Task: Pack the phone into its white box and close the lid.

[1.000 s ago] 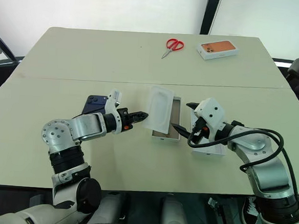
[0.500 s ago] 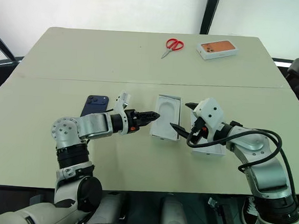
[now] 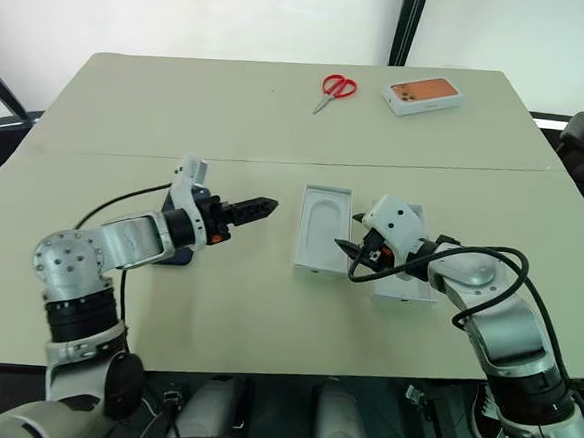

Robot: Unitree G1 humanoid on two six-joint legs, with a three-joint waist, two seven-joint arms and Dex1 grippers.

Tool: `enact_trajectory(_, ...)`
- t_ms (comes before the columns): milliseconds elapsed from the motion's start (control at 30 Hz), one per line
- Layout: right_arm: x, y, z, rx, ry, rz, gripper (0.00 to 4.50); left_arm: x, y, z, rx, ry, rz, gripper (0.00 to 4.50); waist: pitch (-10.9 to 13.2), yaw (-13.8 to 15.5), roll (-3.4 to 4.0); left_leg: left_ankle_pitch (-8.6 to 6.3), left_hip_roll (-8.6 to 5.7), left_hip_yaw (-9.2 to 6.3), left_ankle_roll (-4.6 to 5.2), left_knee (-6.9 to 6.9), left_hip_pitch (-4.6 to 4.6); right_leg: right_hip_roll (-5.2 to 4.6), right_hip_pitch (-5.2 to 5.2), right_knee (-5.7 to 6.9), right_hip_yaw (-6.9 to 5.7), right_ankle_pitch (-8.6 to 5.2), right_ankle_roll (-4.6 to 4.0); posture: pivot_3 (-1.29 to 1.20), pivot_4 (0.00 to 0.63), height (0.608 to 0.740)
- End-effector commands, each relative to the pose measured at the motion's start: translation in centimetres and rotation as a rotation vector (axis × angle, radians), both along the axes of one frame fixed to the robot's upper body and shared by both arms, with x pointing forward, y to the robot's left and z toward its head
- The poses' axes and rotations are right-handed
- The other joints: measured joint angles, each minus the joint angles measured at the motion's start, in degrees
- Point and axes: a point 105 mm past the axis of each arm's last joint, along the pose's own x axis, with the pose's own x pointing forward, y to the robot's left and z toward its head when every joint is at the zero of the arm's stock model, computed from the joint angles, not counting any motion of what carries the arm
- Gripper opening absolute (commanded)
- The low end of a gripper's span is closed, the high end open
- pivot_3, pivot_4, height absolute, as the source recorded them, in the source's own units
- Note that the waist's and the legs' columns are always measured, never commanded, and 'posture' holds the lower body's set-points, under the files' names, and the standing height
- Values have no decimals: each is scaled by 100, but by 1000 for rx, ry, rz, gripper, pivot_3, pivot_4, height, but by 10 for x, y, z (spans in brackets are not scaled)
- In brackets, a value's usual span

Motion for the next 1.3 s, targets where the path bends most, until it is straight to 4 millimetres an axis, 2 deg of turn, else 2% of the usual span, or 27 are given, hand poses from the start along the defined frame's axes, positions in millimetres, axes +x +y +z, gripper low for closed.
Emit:
enact_trajectory(33, 22, 3, 3, -50, -23, -62, 576, -8, 20, 2, 307, -283, -32, 4500, 1, -75, 1, 0, -1, 9, 0, -5, 2, 4, -4, -5, 5, 4, -8, 0, 150, 740)
enact_trajectory(67, 26, 4, 2, -57, -22, -73, 35, -11, 22, -1, 357, -322, -58, 4500, 3, -48, 7, 0, 3, 17, -1, -9, 3, 10, -8, -7, 11, 8, -15, 0, 150, 740)
enact_trajectory(167, 31, 13, -2, -110, -26, -35, 35, -20, 31, -4, 429, -426, -114, 4500, 6, 28, 8, -1, 8, 6, 3, -11, -5, 3, -10, -9, 9, 8, -18, 0, 150, 740)
enact_trajectory(233, 42, 16, -5, -127, -22, -52, 35, -29, 39, -12, 489, -456, -173, 4500, 8, 34, 8, -6, 14, 2, 13, -12, -11, -4, -12, -16, 7, 7, -18, 0, 150, 740)
enact_trajectory(300, 55, 20, -7, -144, -23, -68, 35, -41, 44, -18, 483, -445, -233, 4500, 14, 73, 17, -11, 14, 6, 21, -10, -13, -8, -12, -20, 9, 7, -18, 0, 150, 740)
enact_trajectory(333, 60, 22, -9, -157, -25, -71, 35, -44, 46, -18, 466, -441, -249, 4500, 14, 83, 16, -24, 10, 3, 57, -7, -21, -14, -14, -22, 7, 8, -17, 0, 150, 740)
enact_trajectory(400, 67, 23, -12, -174, -26, -76, 35, -49, 48, -18, 451, -441, -271, 4500, 21, -29, 25, -25, 13, 10, 60, -5, -18, -13, -13, -23, 9, 9, -17, 0, 150, 740)
enact_trajectory(600, 87, 22, -21, -221, -36, -103, 35, -67, 49, -28, 452, -407, -358, 4500, 23, -39, 28, -25, 19, 6, 60, -12, -18, -5, -23, -13, 5, 9, -16, 0, 150, 740)
enact_trajectory(767, 92, 24, -23, -253, -69, -84, 35, -68, 45, -32, 448, -399, -351, 4500, 23, -24, 28, -24, 15, 6, 62, -2, -15, -8, -14, -11, 1, 10, -16, 0, 150, 740)
enact_trajectory(933, 85, 28, -12, -290, -173, -16, 35, -70, 39, -34, 434, -395, -346, 4500, 24, -28, 29, -21, 14, 6, 66, -1, -8, -7, -13, -2, 1, 11, -17, 0, 150, 740)
enact_trajectory(1067, 72, 30, -1, -304, -218, 55, 35, -70, 40, -34, 430, -389, -331, 4500, 25, -27, 30, -21, 15, 7, 66, -8, -11, -7, -18, -4, 1, 10, -15, 0, 150, 740)
enact_trajectory(1167, 52, 33, 4, -271, -193, 116, 35, -68, 43, -34, 423, -384, -309, 4500, 25, -35, 30, -21, 16, 7, 66, -9, -12, -7, -18, -4, 1, 10, -15, 0, 150, 740)
enact_trajectory(1300, 21, 39, -12, -282, -86, 213, 35, -62, 47, -33, 413, -380, -271, 4500, 25, -17, 30, -21, 18, 3, 66, -7, -10, -6, -14, -4, 1, 10, -16, 0, 150, 740)
